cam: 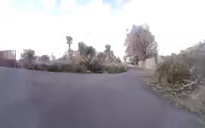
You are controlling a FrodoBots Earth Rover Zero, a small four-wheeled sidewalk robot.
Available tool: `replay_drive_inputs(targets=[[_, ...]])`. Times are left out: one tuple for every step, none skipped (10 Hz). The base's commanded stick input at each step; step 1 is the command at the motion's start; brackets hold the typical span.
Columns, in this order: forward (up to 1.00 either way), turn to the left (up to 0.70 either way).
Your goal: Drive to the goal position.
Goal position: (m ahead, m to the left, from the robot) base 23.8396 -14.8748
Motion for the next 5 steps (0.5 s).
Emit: replay_drive_inputs(targets=[[0.85, -0.02], [0.85, -0.08], [0.85, -0.33], [0.85, -0.13], [0.85, -0.04]])
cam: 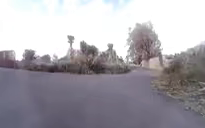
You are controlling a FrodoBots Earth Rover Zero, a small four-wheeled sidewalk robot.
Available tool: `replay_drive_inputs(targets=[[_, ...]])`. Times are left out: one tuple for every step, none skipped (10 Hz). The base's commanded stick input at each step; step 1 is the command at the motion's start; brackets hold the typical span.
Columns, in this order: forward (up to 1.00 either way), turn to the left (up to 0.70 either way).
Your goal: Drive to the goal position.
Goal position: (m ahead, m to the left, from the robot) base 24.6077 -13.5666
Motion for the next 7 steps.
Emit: replay_drive_inputs(targets=[[0.85, -0.15], [0.85, -0.28], [0.85, -0.34], [0.85, -0.34], [0.85, 0.00], [0.85, 0.00], [0.85, 0.00]])
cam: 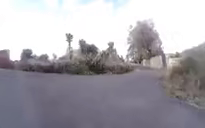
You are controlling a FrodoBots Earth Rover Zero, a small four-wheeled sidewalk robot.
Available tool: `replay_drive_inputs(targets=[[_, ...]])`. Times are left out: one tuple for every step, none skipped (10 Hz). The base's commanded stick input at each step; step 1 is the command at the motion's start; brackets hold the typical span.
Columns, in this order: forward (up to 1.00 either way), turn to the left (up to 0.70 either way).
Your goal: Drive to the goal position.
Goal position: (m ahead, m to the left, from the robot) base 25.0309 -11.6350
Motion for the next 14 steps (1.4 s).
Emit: replay_drive_inputs(targets=[[0.85, -0.24], [0.85, -0.34], [0.85, -0.34], [0.85, -0.34], [0.85, -0.34], [0.85, -0.34], [0.85, -0.34], [0.85, -0.34], [0.85, -0.34], [0.85, -0.34], [0.85, -0.34], [0.85, -0.34], [0.85, -0.34], [0.85, -0.34]])
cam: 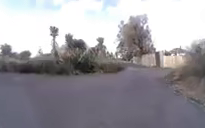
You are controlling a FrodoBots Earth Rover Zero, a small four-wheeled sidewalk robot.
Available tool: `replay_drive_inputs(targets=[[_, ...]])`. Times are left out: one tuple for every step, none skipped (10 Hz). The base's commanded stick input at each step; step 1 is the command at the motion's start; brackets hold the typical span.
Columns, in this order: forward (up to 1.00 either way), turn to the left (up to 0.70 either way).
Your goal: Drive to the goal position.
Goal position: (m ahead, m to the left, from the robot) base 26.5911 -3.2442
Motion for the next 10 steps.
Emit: replay_drive_inputs(targets=[[0.85, -0.34], [0.85, -0.34], [0.85, -0.34], [0.85, -0.34], [0.85, -0.34], [0.85, -0.34], [0.85, -0.34], [0.85, -0.34], [0.85, -0.34], [0.85, -0.34]])
